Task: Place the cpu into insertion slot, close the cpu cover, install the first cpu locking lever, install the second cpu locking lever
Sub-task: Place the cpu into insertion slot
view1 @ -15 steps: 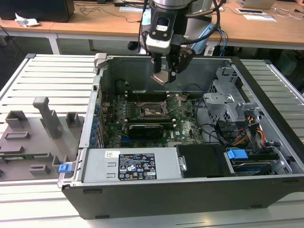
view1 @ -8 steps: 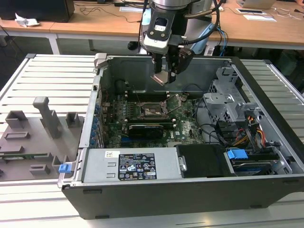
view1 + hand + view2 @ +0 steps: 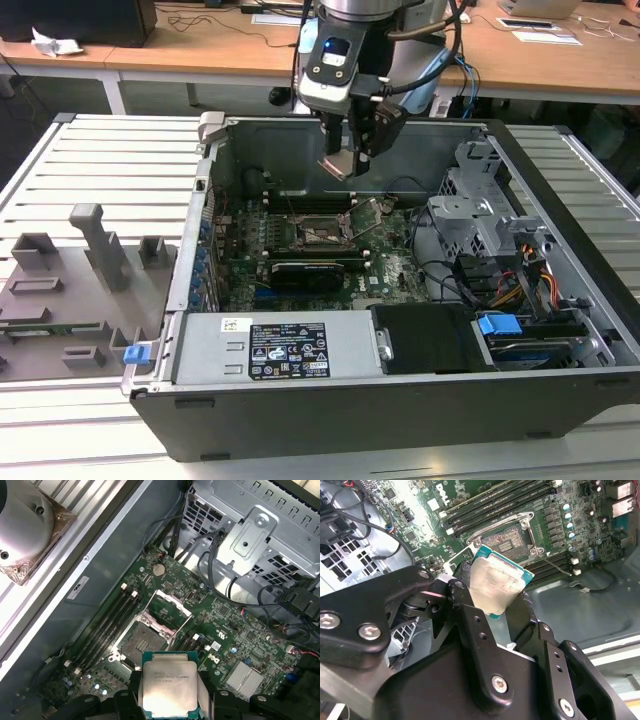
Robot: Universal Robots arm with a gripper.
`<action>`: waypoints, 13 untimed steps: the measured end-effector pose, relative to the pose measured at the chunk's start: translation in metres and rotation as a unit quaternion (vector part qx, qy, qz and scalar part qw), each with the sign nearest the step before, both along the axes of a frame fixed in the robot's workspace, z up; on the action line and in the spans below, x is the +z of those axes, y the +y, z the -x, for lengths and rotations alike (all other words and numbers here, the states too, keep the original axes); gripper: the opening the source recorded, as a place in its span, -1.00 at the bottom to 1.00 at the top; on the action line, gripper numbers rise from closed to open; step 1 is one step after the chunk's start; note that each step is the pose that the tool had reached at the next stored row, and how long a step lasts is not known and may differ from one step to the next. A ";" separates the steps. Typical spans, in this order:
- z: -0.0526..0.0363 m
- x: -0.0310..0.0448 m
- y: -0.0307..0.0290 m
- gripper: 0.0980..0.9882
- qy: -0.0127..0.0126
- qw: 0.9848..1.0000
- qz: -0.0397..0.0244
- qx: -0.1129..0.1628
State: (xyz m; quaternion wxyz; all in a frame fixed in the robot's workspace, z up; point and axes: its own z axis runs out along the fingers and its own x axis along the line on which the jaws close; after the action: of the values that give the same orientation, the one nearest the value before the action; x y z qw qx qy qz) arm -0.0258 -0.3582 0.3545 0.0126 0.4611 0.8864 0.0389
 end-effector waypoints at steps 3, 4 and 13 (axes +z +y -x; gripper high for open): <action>0.0000 -0.0006 0.0000 -0.04 0.000 1.000 0.000 -0.009; 0.0000 -0.0008 0.0000 -0.04 0.000 1.000 0.000 -0.012; 0.0000 -0.0017 0.0000 -0.04 0.000 1.000 0.000 -0.031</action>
State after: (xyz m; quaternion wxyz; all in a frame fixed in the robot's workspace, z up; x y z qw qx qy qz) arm -0.0258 -0.3582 0.3528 0.0138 0.4883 0.8717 0.0384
